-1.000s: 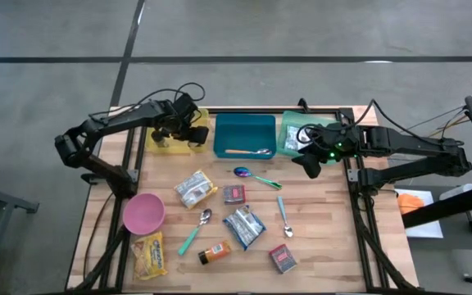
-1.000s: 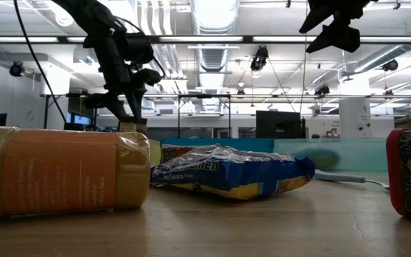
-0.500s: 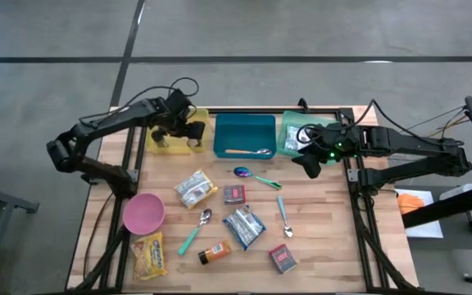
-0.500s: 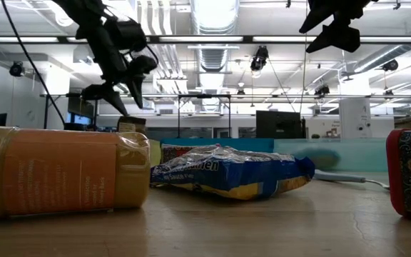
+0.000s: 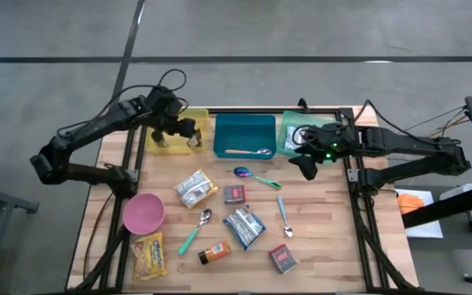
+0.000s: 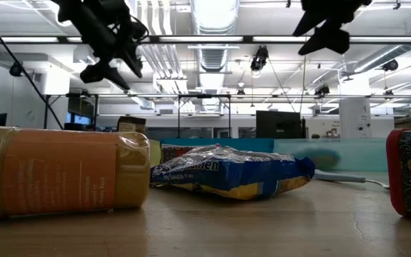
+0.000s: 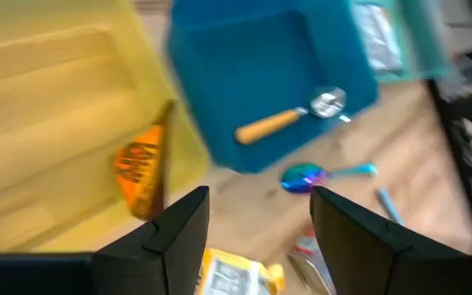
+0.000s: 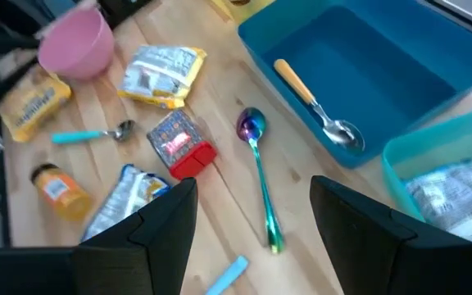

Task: Pick & Place Food Item
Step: Put the purple spoon into the blue bin

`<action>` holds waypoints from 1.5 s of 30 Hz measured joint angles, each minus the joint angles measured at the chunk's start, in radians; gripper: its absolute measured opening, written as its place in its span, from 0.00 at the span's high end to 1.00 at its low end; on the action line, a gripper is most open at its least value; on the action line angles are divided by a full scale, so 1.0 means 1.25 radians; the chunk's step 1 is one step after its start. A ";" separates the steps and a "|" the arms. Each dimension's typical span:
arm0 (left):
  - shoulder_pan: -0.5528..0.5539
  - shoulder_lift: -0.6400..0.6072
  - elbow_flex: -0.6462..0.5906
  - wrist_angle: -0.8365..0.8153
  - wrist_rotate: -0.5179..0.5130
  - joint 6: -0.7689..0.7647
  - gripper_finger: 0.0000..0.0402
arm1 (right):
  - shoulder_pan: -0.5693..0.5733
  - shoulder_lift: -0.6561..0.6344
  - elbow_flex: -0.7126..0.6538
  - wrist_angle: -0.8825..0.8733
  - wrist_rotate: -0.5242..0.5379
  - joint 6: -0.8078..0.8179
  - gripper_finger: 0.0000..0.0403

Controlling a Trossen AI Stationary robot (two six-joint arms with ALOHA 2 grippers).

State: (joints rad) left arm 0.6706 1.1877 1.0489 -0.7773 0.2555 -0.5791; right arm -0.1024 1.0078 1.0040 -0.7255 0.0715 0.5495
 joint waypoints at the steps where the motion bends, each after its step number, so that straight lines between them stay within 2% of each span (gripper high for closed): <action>1: -0.003 -0.009 0.000 0.000 0.014 0.005 0.46 | 0.000 0.014 0.000 0.003 0.000 -0.015 0.42; 9: -0.073 -0.078 0.000 0.017 0.026 0.022 0.46 | 0.011 0.176 0.080 0.000 0.018 -0.210 0.42; 16: -0.150 -0.080 0.000 0.095 0.021 0.027 0.46 | 0.032 0.320 0.150 0.001 0.077 -0.356 0.42; 19: -0.176 -0.094 0.000 0.110 0.018 0.063 0.46 | 0.032 0.367 0.153 0.005 0.059 -0.352 0.42; 24: -0.216 -0.120 -0.006 0.149 0.014 0.081 0.46 | 0.032 0.407 0.122 0.076 -0.035 -0.313 0.42; 30: -0.238 -0.127 -0.007 0.164 0.005 0.089 0.46 | 0.031 0.412 0.089 0.088 -0.009 -0.291 0.43; 33: -0.238 -0.127 -0.007 0.164 0.005 0.089 0.46 | 0.031 0.417 0.063 0.096 0.012 -0.280 0.47; 37: -0.240 -0.127 -0.007 0.164 0.005 0.095 0.46 | 0.033 0.444 0.024 0.141 0.011 -0.271 0.57; 41: -0.240 -0.127 -0.007 0.163 0.005 0.097 0.46 | 0.033 0.462 -0.005 0.234 0.005 -0.276 0.67; 45: -0.241 -0.127 -0.007 0.160 0.006 0.100 0.46 | 0.033 0.473 -0.013 0.285 0.005 -0.280 0.72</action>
State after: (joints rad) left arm 0.3688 1.0290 1.0401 -0.5771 0.2624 -0.4547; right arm -0.0610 1.5988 0.9877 -0.3688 0.0783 0.2000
